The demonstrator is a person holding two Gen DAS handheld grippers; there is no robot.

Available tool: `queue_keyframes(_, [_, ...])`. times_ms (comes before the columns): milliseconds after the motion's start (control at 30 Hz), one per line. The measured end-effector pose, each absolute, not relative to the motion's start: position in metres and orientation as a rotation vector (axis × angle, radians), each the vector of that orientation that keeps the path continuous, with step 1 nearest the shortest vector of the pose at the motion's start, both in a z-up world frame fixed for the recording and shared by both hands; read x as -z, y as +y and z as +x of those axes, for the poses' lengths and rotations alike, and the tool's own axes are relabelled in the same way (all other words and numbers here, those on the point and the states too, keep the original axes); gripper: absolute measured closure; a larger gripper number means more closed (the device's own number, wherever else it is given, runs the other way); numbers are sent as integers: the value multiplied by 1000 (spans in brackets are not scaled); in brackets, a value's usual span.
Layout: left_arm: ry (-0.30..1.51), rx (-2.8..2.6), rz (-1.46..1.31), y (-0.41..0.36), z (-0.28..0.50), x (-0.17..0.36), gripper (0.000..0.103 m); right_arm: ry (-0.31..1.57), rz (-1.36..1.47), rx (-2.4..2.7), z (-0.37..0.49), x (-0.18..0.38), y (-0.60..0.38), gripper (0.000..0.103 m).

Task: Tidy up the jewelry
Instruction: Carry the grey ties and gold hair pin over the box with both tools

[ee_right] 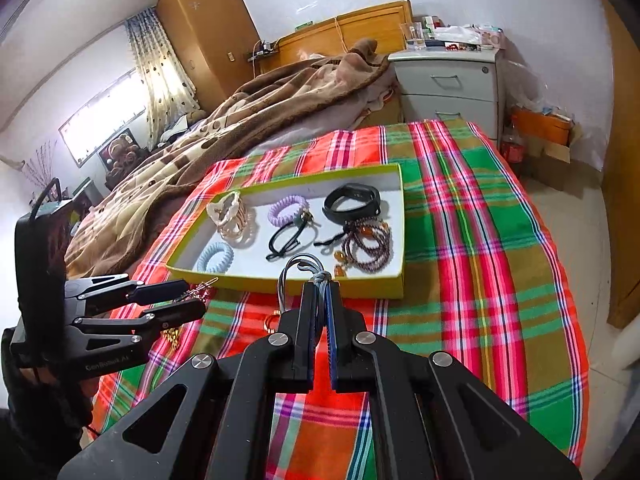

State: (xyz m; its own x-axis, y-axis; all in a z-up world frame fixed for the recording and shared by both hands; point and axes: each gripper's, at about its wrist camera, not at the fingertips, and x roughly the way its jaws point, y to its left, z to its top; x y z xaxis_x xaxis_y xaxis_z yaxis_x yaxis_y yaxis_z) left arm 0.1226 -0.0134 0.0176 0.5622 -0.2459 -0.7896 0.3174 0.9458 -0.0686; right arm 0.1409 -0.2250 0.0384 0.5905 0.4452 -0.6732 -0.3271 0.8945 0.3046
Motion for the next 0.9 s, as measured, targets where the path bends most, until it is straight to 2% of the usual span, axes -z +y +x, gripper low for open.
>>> queue_keyframes(367, [868, 295, 45, -3, 151, -34, 66, 811, 140, -455, 185, -47, -207, 99])
queue_keyframes(900, [892, 285, 33, -5, 176, -20, 66, 877, 137, -462, 231, -26, -188, 99])
